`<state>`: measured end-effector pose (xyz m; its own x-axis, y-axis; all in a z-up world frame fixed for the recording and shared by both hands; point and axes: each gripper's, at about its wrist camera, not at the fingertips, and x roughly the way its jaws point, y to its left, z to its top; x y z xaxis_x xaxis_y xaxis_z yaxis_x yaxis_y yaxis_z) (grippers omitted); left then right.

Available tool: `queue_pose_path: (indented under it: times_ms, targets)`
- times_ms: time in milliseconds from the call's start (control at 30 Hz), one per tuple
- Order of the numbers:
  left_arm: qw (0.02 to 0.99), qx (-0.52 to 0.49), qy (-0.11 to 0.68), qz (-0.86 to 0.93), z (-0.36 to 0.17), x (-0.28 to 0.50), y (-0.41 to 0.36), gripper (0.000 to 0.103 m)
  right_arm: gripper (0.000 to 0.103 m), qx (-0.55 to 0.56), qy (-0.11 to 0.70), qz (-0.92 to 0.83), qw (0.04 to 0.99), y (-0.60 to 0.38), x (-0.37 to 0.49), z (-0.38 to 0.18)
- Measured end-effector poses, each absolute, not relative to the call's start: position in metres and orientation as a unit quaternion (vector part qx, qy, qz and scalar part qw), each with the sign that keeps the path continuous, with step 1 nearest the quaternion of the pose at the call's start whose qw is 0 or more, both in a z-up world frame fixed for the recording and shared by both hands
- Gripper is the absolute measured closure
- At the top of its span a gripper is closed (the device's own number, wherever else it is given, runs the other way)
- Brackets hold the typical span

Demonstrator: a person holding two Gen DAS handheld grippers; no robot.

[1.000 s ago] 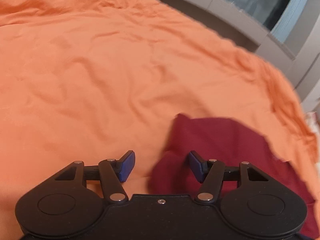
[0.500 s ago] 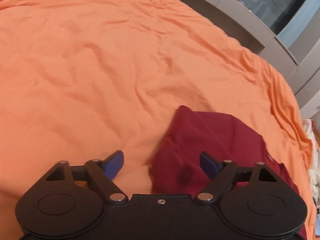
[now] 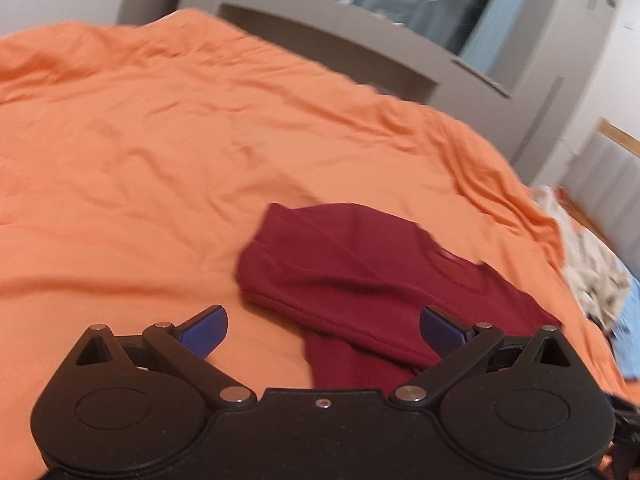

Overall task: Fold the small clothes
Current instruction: 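Move both grippers to the hem of the folded shirt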

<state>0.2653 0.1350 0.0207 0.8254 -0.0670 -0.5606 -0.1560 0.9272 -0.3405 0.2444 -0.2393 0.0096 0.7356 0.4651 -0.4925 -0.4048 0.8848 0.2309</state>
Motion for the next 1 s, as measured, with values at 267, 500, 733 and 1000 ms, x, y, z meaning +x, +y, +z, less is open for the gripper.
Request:
queue_pose_path:
  times_ms: [267, 500, 733, 1000]
  targets:
    - [0.957, -0.132, 0.253, -0.044, 0.024, 0.185, 0.098, 0.001, 0.000, 0.072, 0.294, 0.259, 0.917, -0.274, 0.172, 0.029]
    - [0.966, -0.107, 0.221, -0.081, 0.017, 0.119, 0.086, 0.001, 0.000, -0.010, 0.297, 0.216, 0.930, -0.300, 0.100, 0.032]
    - [0.965, -0.082, 0.223, -0.115, 0.008, 0.079, 0.071, 0.001, 0.000, -0.072, 0.303, 0.217, 0.925, -0.305, 0.049, 0.021]
    - [0.958, 0.018, 0.258, -0.120, -0.001, 0.052, 0.053, 0.001, 0.000, -0.243, 0.286, 0.189, 0.907, -0.269, 0.031, 0.004]
